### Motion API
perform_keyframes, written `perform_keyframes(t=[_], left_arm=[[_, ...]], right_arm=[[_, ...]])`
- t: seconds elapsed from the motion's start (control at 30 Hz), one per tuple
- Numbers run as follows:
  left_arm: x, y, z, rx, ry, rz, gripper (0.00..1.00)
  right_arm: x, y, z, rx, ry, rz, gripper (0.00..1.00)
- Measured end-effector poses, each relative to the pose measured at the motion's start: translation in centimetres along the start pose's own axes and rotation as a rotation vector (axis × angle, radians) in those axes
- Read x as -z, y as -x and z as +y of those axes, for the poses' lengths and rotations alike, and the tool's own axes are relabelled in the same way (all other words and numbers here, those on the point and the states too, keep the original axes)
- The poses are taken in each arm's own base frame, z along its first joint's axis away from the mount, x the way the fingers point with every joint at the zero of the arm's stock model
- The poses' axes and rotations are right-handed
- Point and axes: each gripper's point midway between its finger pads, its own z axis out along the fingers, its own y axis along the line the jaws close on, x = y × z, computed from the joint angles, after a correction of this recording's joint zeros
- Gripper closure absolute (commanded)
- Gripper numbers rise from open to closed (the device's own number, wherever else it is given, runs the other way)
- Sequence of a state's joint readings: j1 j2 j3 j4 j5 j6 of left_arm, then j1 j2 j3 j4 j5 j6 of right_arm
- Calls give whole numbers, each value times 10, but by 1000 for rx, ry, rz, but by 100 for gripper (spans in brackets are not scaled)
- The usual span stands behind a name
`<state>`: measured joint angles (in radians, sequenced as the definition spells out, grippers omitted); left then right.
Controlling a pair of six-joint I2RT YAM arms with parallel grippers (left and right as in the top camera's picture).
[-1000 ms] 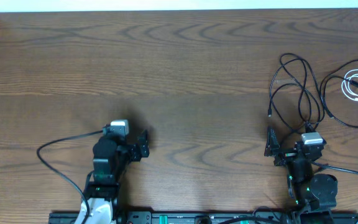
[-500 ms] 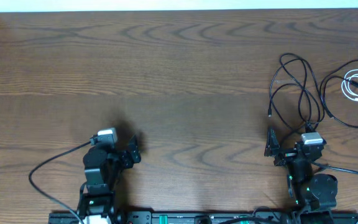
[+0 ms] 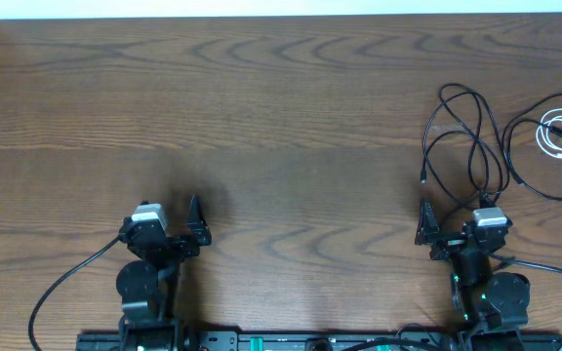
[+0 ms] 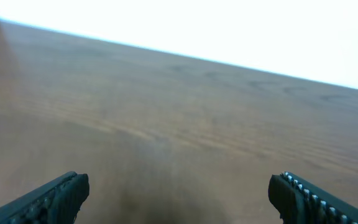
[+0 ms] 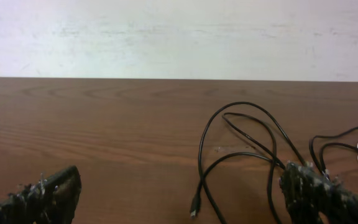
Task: Untangle cables
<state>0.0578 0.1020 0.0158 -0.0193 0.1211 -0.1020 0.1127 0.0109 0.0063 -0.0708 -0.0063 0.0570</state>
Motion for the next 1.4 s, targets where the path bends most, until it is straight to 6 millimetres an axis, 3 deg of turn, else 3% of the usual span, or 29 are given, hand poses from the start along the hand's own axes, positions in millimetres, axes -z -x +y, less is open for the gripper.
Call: perform_keyframes(t=[0.33, 1.1, 1.4], left_arm=[[6, 17, -12, -148, -43, -85, 2], [7, 18, -11, -196, -34, -87, 2], [7, 16, -19, -202, -65, -84, 2]], right_arm=[[0, 0, 0, 0, 0, 0, 1], [0, 0, 0, 0, 0, 0, 1], [0, 0, 0, 0, 0, 0, 1]])
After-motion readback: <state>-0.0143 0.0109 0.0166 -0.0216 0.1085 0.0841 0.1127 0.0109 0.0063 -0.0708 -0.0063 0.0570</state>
